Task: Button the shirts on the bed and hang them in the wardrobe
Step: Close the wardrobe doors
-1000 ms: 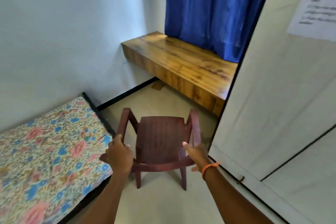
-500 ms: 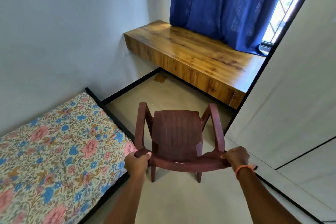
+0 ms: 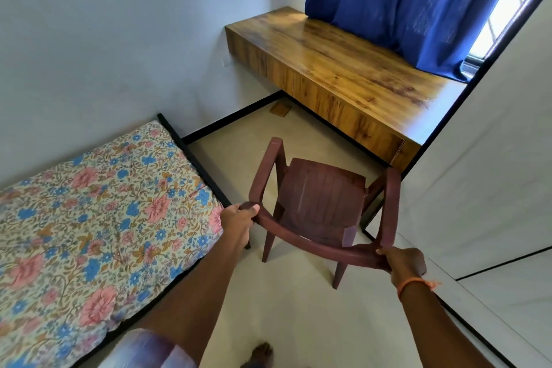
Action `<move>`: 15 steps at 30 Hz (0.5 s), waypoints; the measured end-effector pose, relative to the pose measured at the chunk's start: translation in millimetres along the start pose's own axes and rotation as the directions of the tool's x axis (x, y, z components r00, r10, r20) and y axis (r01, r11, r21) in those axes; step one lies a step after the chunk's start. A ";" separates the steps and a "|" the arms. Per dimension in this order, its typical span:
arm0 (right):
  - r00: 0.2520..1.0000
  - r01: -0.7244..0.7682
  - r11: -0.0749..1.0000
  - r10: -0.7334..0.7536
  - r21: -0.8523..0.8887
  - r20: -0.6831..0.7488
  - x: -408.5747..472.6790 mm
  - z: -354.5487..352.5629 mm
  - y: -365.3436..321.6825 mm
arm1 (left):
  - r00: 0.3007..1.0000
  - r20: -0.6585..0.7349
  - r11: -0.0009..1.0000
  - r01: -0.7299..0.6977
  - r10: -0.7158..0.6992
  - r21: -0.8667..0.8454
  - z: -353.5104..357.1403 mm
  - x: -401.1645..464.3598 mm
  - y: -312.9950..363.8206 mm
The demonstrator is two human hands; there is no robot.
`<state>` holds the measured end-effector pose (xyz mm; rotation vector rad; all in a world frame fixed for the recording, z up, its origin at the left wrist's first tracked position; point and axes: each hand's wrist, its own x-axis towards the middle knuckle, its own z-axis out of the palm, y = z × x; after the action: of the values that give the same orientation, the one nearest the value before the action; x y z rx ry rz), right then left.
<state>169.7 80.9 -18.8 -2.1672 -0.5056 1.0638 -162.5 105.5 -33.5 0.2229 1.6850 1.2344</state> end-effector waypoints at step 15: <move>0.992 -0.087 0.984 0.100 0.155 -0.080 -39.2 171.4 -61.1 | 0.996 -0.059 0.983 0.058 -0.070 -0.176 -7.6 211.5 108.6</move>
<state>5.7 168.0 -31.3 -2.1098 -0.2763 1.0171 -312.9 285.4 -73.1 0.0219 1.6159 1.3446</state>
